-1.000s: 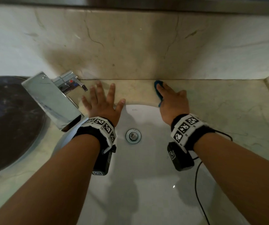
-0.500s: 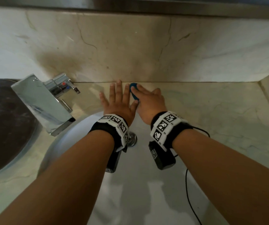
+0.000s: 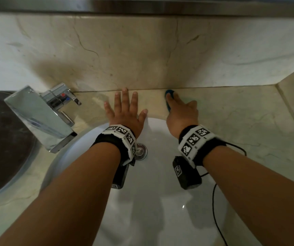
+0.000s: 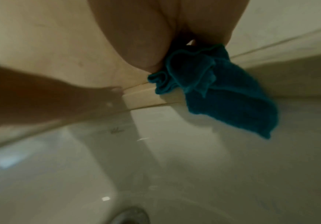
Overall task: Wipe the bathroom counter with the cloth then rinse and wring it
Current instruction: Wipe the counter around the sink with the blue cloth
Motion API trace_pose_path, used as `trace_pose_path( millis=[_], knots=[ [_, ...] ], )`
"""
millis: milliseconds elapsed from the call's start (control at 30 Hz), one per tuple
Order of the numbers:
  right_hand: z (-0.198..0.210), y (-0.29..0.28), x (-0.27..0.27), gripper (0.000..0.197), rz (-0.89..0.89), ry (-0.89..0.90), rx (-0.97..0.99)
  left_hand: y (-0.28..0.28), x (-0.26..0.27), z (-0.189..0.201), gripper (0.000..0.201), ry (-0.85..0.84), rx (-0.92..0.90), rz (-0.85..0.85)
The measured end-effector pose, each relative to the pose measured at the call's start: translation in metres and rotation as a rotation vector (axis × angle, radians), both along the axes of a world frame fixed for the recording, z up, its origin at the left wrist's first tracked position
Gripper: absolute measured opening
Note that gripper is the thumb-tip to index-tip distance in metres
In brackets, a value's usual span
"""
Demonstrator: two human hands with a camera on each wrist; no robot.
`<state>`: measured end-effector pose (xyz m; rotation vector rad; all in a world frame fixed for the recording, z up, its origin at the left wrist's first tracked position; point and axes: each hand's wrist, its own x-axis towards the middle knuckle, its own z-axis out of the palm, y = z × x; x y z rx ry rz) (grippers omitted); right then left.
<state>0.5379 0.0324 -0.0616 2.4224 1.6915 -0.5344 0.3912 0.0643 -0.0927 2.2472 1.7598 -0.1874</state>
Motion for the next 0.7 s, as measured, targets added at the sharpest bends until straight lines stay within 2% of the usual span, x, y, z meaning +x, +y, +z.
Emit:
trace_pose_path(
  millis=[133, 300, 500, 700],
  knots=[
    [-0.002, 0.01, -0.031, 0.066, 0.17, 0.048, 0.072, 0.0, 0.0, 0.0, 0.066, 0.005, -0.013, -0.002],
    [-0.003, 0.016, -0.024, 0.065, 0.264, 0.024, 0.093, 0.001, 0.0, 0.0, 0.066, 0.008, -0.018, 0.005],
    [-0.006, 0.007, 0.009, 0.065, 0.09, -0.057, 0.087, 0.002, -0.001, 0.002, 0.066, -0.001, -0.044, -0.002],
    [0.0, 0.012, 0.0, 0.068, 0.041, -0.06, 0.028, 0.002, 0.0, 0.0, 0.066, 0.0, -0.028, -0.006]
  ],
)
